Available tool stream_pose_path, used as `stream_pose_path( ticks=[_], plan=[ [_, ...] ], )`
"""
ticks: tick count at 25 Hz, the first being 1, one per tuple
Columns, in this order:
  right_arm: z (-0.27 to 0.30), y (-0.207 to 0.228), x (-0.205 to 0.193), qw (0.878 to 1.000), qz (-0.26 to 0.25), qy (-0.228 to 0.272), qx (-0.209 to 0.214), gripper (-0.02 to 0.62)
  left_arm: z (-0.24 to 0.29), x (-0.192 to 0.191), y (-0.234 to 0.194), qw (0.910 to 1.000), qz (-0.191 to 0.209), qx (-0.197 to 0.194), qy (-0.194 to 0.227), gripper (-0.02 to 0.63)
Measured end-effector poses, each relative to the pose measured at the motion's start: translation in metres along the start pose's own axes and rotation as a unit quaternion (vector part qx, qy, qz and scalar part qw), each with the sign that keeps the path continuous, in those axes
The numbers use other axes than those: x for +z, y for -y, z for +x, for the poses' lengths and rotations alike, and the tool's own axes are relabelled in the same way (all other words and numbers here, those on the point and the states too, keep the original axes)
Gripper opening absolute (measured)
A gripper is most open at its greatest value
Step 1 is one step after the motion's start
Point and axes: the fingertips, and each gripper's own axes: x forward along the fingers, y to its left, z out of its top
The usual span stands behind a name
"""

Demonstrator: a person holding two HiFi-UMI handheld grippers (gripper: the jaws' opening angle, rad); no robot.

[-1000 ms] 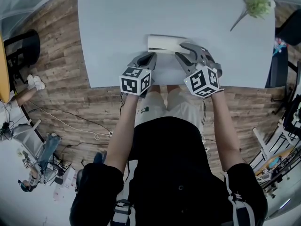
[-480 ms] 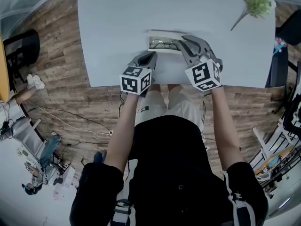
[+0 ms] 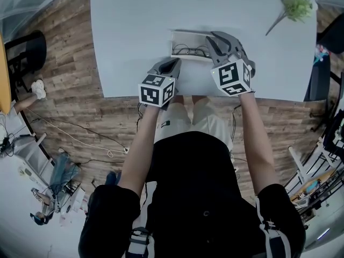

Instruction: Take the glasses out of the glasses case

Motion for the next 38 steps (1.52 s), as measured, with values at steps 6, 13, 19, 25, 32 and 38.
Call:
stream_pose_path(
  ticks=[6, 13, 19, 25, 32, 38],
  plan=[
    [-0.008, -0.009, 0.001, 1.0, 0.0, 0.008, 0.01, 0.08, 0.0, -0.002, 0.0, 1.0, 0.006, 0.006, 0.0, 0.021],
    [-0.027, -0.019, 0.022, 0.999, -0.008, 0.029, 0.023, 0.073, -0.005, -0.003, 0.001, 0.9995, 0.02, 0.023, 0.007, 0.023],
    [-0.04, -0.047, 0.038, 0.997, -0.025, 0.024, 0.063, 0.068, -0.011, -0.004, 0.003, 0.9999, 0.009, 0.009, 0.001, 0.023],
    [-0.031, -0.073, 0.038, 0.992, -0.055, -0.007, 0.113, 0.067, -0.013, -0.003, 0.005, 1.0, 0.005, 0.006, -0.002, 0.023],
    [-0.006, -0.086, 0.021, 0.984, -0.08, -0.051, 0.151, 0.067, -0.011, -0.003, 0.005, 0.9998, 0.011, 0.004, -0.014, 0.023],
    [0.011, -0.09, 0.012, 0.978, -0.092, -0.079, 0.172, 0.067, -0.01, -0.005, 0.002, 0.9993, 0.023, 0.011, -0.028, 0.023]
  ],
)
